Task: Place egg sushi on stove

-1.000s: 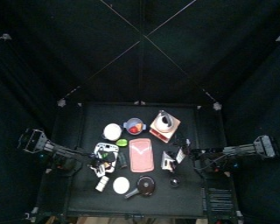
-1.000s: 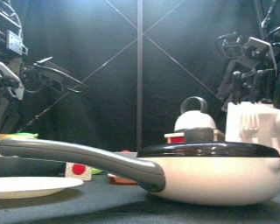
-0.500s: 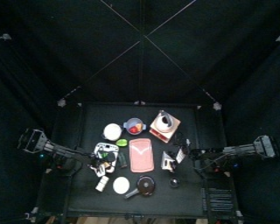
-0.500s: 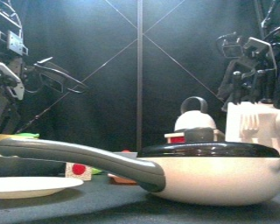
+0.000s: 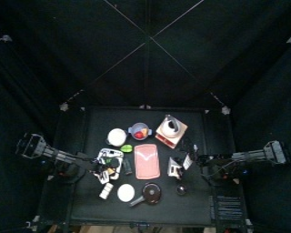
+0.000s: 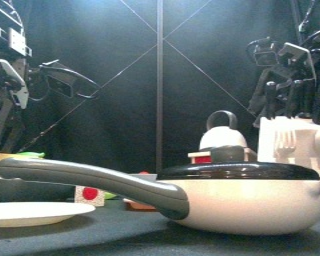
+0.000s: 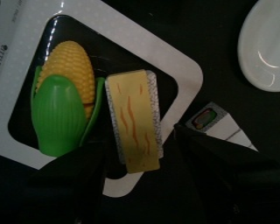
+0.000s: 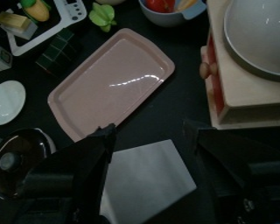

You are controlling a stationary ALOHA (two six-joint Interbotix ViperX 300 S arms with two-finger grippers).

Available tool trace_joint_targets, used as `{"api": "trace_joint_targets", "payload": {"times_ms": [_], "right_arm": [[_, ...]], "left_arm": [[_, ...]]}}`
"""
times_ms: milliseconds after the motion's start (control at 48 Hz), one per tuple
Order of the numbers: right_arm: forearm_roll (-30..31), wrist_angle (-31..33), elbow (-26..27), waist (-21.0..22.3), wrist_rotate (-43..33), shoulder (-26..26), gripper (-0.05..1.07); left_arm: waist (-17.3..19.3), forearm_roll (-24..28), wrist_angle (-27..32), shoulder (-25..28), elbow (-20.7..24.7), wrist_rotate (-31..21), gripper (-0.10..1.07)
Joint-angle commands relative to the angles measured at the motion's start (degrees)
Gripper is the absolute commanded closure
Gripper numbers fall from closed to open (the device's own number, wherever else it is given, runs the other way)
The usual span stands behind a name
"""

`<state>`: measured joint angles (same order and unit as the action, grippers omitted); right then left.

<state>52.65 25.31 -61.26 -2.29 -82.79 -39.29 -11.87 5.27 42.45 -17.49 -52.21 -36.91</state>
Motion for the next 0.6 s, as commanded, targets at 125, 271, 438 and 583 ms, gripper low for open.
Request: {"api": "trace_joint_targets", "payload": {"times_ms": [125,271,438,583], "right_arm": [[0.09,-0.18,0.62,0.09,-0.18,-0.18,0.09],[0.09,-0.18,0.62,0.09,-0.26,-0.18,0.09],[0.09,-0.26,0.62,0.09,-0.26,-0.18,0.09],[0.26,-0.18,0.62,0.18,0.18,-0.18,0.09]], "left_arm": [[-0.35,-0.70,-0.44,-1.76,1.32,0.00,0.06],[-0.35,-0.62,-0.70,-1.76,1.32,0.18,0.06],[-0.35,-0.53,-0.79,-1.76,1.41,0.18,0.06],[-0.35,-0.09,-0.70,-1.85,1.58,0.35,0.06]]}}
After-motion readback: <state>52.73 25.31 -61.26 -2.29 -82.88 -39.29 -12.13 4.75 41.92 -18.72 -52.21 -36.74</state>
